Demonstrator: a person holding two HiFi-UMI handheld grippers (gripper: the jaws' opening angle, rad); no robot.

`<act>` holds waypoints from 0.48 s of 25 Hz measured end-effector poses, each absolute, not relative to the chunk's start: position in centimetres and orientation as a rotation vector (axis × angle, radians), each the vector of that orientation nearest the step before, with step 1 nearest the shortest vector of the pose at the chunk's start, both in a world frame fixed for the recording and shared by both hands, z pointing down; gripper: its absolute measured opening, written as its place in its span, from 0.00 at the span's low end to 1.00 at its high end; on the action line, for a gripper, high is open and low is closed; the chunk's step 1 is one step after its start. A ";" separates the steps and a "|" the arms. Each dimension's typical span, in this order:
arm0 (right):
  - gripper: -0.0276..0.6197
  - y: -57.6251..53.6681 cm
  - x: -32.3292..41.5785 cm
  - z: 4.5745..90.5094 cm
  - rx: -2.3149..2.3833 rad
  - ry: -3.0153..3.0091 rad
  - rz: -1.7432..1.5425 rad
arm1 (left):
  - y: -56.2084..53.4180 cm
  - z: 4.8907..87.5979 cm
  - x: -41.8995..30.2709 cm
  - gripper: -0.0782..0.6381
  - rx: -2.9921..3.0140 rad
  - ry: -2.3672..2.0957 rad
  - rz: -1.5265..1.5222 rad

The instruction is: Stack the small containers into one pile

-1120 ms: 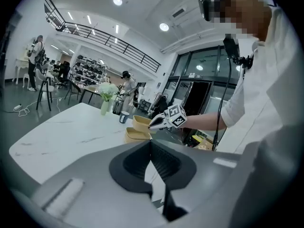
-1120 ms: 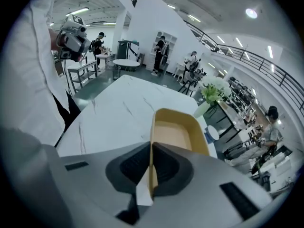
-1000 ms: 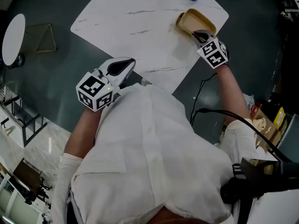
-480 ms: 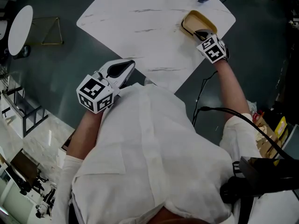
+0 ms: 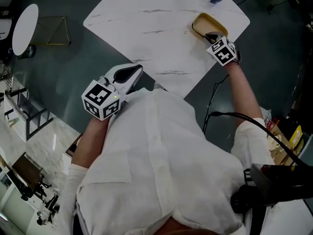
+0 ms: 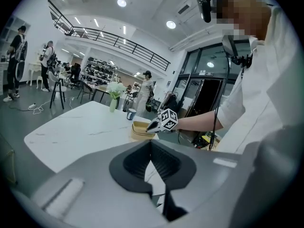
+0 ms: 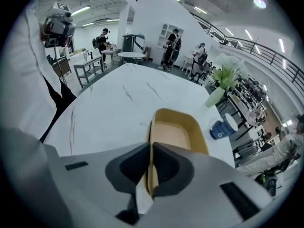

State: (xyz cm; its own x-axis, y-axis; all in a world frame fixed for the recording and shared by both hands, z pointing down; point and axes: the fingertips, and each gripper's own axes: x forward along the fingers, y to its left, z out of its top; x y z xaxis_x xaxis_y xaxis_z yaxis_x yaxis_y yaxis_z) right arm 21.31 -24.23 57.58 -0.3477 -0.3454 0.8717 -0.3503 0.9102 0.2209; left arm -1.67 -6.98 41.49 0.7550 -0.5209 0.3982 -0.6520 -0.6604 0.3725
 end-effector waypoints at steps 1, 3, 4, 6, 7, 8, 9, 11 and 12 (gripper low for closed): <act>0.06 -24.2 21.4 57.7 0.506 -1.962 0.011 | -6.9 41.5 -1.6 0.12 2.449 -0.886 0.353; 0.06 -24.1 21.3 57.8 0.493 -1.974 0.011 | -6.7 41.4 -1.6 0.12 2.443 -0.894 0.357; 0.07 -24.0 21.2 57.9 0.485 -1.983 0.014 | -6.6 41.4 -1.5 0.12 2.439 -0.898 0.359; 0.07 -23.8 21.3 57.9 0.471 -1.997 0.023 | -6.2 41.5 -1.1 0.12 2.428 -0.905 0.360; 0.08 -23.7 21.4 57.9 0.464 -2.002 0.024 | -5.9 41.5 -1.0 0.12 2.420 -0.909 0.361; 0.09 -23.5 21.4 57.9 0.459 -2.007 0.023 | -5.7 41.6 -1.0 0.12 2.413 -0.913 0.363; 0.10 -23.5 21.5 57.8 0.456 -2.014 0.021 | -5.5 41.7 -0.9 0.12 2.408 -0.918 0.363; 0.12 -23.4 21.5 57.1 0.469 -2.035 0.016 | -5.0 41.9 -0.8 0.12 2.400 -0.925 0.363; 0.14 -23.3 21.6 56.6 0.487 -2.051 0.017 | -4.7 42.1 -0.7 0.12 2.397 -0.925 0.365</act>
